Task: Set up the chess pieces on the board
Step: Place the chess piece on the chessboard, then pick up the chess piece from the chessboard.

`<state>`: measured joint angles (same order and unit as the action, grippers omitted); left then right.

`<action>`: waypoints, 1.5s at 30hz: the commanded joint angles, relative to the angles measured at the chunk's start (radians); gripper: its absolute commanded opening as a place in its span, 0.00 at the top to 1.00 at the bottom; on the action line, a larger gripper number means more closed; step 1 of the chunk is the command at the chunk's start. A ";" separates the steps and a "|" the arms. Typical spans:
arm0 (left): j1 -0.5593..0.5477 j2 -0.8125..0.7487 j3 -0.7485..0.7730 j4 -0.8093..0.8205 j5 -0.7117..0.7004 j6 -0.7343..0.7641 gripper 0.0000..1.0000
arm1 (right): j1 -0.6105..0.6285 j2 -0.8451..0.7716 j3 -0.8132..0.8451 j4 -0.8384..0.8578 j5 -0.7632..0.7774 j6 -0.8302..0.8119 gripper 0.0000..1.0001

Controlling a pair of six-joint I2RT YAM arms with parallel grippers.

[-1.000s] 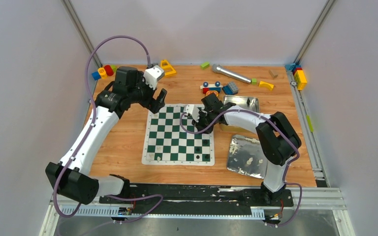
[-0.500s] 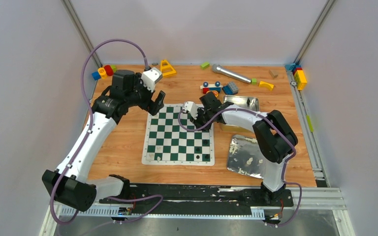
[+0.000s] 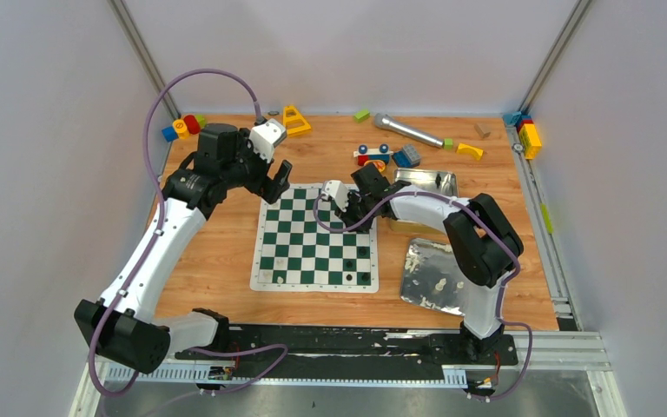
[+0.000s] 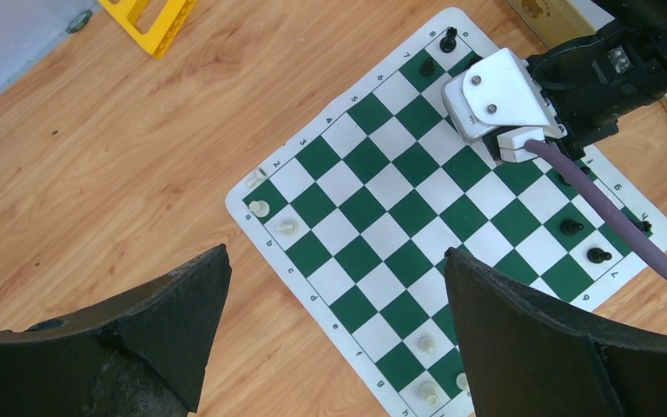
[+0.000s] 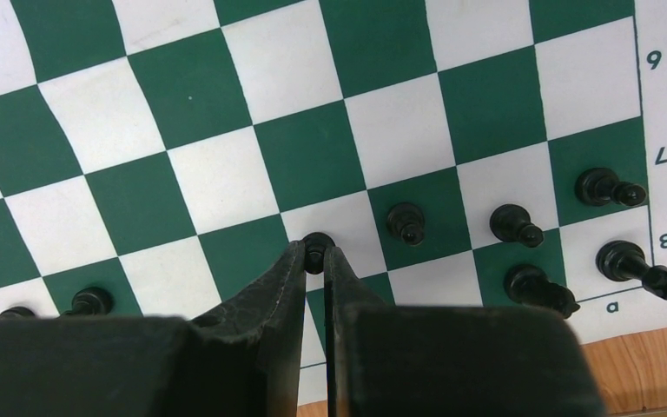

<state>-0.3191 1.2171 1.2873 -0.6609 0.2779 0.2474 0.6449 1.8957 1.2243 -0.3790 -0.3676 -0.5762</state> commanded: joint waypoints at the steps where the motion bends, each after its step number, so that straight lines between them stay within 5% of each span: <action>1: 0.006 -0.016 -0.001 0.034 -0.003 -0.010 0.00 | 0.005 0.014 0.021 0.036 0.003 0.019 0.89; 13: 0.006 -0.024 -0.009 0.034 -0.005 -0.003 0.00 | 0.004 -0.029 0.032 0.032 0.037 0.058 0.62; 23: 0.006 -0.030 -0.001 0.026 -0.005 0.005 0.00 | -0.038 -0.130 0.147 -0.039 0.045 0.155 0.56; 37: 0.006 -0.053 0.000 0.027 -0.033 0.007 0.00 | -0.065 0.089 0.400 -0.095 0.200 0.241 0.60; 45: 0.006 0.046 -0.013 0.082 -0.229 0.034 0.00 | -0.067 0.053 0.376 -0.101 0.186 0.265 0.59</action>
<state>-0.3187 1.1938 1.2667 -0.6315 0.1665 0.2516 0.5808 2.0029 1.5887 -0.4850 -0.1921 -0.3424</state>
